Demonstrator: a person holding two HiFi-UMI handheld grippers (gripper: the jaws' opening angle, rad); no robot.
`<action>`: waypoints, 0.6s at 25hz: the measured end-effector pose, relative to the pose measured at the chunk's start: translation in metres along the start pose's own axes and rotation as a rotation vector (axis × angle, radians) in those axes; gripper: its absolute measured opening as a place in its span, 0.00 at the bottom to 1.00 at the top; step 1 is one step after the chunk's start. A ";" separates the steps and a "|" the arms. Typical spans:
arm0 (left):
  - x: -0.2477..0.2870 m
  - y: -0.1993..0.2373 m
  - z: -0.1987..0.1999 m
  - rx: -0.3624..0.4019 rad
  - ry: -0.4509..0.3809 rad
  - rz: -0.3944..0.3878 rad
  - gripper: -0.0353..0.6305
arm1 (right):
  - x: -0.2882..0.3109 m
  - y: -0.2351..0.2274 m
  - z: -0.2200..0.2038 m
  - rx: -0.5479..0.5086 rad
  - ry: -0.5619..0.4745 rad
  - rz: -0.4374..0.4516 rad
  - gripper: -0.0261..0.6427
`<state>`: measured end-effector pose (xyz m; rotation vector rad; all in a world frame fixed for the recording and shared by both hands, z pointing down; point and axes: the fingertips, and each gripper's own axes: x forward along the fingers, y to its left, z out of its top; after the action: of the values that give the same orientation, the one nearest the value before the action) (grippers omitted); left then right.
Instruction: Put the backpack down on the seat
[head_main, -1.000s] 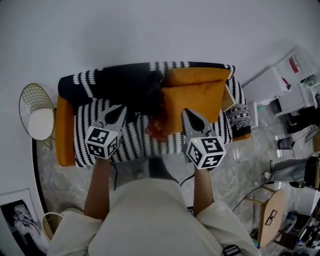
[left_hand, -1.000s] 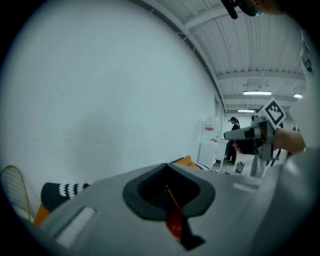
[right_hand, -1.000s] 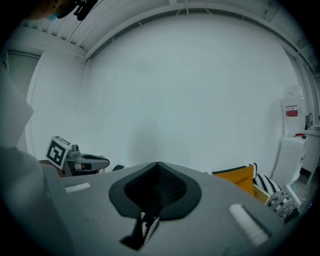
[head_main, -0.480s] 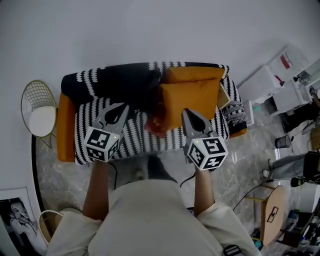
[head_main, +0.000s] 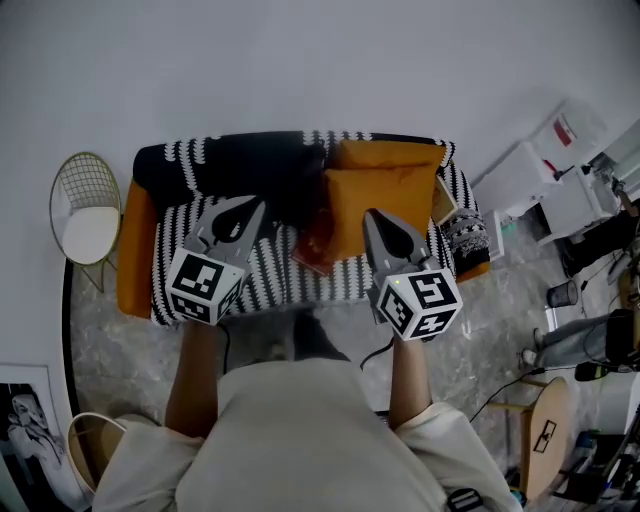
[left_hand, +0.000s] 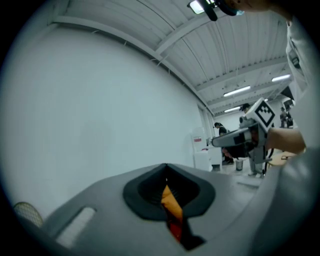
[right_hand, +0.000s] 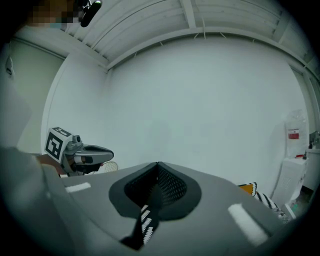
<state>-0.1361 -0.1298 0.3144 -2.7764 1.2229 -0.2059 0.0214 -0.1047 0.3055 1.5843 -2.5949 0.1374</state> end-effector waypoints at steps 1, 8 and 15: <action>-0.004 -0.003 0.005 0.004 -0.007 0.000 0.06 | -0.004 0.003 0.003 -0.005 -0.006 0.002 0.05; -0.027 -0.030 0.026 0.031 -0.050 -0.005 0.06 | -0.040 0.021 0.018 -0.035 -0.034 0.008 0.05; -0.046 -0.052 0.034 0.051 -0.074 -0.004 0.06 | -0.064 0.036 0.030 -0.067 -0.060 0.025 0.05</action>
<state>-0.1234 -0.0595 0.2844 -2.7176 1.1787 -0.1314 0.0178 -0.0355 0.2669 1.5574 -2.6355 0.0051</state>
